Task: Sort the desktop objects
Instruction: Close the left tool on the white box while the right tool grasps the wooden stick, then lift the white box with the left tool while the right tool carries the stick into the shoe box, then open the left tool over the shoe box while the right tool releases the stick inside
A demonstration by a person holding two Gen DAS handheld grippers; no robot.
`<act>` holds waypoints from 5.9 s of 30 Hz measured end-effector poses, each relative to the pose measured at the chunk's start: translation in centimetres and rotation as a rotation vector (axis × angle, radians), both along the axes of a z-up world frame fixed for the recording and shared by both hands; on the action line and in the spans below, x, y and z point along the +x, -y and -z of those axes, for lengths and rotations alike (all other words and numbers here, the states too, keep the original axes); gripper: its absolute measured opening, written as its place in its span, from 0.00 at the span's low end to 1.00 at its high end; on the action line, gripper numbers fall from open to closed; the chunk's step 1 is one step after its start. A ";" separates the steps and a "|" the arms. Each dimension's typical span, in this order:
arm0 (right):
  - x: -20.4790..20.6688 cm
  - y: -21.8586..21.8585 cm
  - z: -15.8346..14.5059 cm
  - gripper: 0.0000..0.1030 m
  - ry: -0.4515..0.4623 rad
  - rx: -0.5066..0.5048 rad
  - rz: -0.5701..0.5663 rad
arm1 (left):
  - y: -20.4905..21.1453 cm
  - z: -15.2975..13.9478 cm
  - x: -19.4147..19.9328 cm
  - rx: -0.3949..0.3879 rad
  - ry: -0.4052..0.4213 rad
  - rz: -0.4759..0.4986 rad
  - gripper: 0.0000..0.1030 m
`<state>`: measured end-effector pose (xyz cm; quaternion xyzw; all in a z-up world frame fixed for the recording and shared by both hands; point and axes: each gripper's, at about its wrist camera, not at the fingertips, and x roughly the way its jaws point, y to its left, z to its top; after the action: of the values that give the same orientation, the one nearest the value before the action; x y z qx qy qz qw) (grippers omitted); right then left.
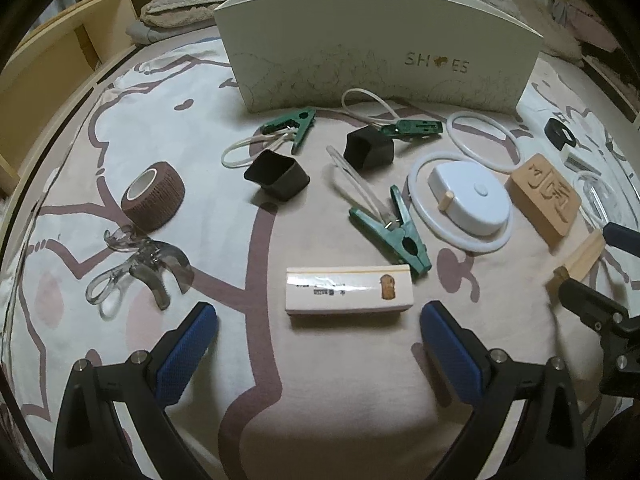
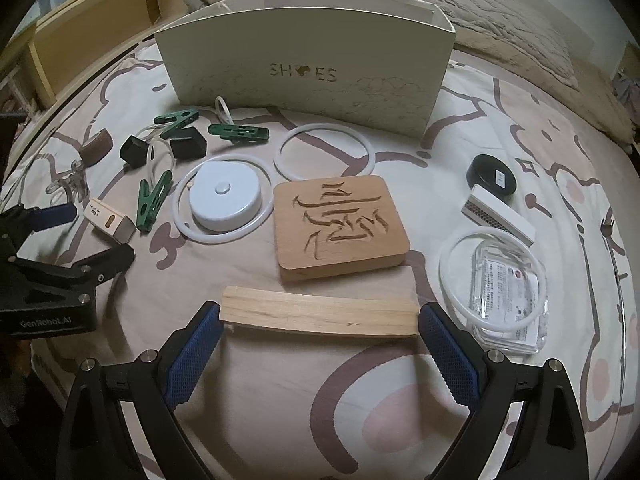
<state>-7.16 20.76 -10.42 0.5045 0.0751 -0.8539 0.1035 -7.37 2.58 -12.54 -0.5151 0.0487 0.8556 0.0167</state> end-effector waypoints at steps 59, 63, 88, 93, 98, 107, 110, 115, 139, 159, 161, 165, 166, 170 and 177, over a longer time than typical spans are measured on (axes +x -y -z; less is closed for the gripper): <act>1.9 -0.5 -5.3 0.95 -0.217 -0.096 0.082 | 1.0 -5.9 1.4 0.107 -0.187 0.010 0.54; 2.1 -0.6 -6.5 0.95 -0.259 -0.118 0.092 | 0.8 -7.0 1.6 0.108 -0.225 0.027 0.54; -2.5 -0.5 -13.2 0.95 -0.431 -0.116 0.094 | 1.0 -13.9 -3.9 0.086 -0.423 0.065 0.54; -6.1 -0.8 -14.7 0.95 -0.434 -0.125 0.097 | 1.5 -14.9 -6.1 0.094 -0.447 0.044 0.54; -10.7 -0.9 -15.7 0.95 -0.412 -0.134 0.102 | 1.8 -15.2 -8.4 0.098 -0.457 0.032 0.54; -20.1 0.2 -14.9 0.95 -0.310 -0.118 0.112 | 1.9 -14.2 -11.9 0.095 -0.438 0.026 0.54; -22.9 0.5 -13.7 0.95 -0.265 -0.104 0.115 | 1.9 -13.9 -13.1 0.094 -0.433 0.025 0.54; -26.4 0.6 -11.0 0.95 -0.170 -0.081 0.145 | 1.9 -14.1 -14.8 0.083 -0.434 0.024 0.54; -24.6 -0.6 -11.3 0.95 -0.225 -0.186 0.048 | 1.2 -16.4 -24.5 0.068 -0.388 -0.041 0.54; -17.6 -2.5 -8.8 0.95 -0.213 -0.236 0.014 | 1.0 -11.4 -26.3 0.015 -0.297 -0.094 0.89; -17.5 -2.5 -8.9 0.95 -0.220 -0.240 0.023 | 1.1 -11.4 -25.5 0.009 -0.312 -0.086 0.89; -16.9 -2.6 -9.4 0.95 -0.256 -0.241 0.057 | 1.3 -11.9 -23.9 -0.005 -0.344 -0.066 0.89; -16.6 -2.6 -9.8 0.95 -0.289 -0.220 0.091 | 1.3 -12.0 -23.6 -0.003 -0.347 -0.064 0.89; -15.6 -2.8 -11.2 0.96 -0.380 -0.168 0.160 | 1.5 -12.9 -21.9 0.025 -0.359 -0.054 0.89; -14.2 -2.4 -12.9 1.00 -0.428 -0.146 0.188 | 1.5 -14.9 -18.7 0.086 -0.382 -0.042 0.89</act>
<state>-21.39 23.14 2.51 0.3081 -0.0141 -0.9503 0.0415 -26.03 1.06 2.35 -0.3431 0.0039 0.9392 0.0111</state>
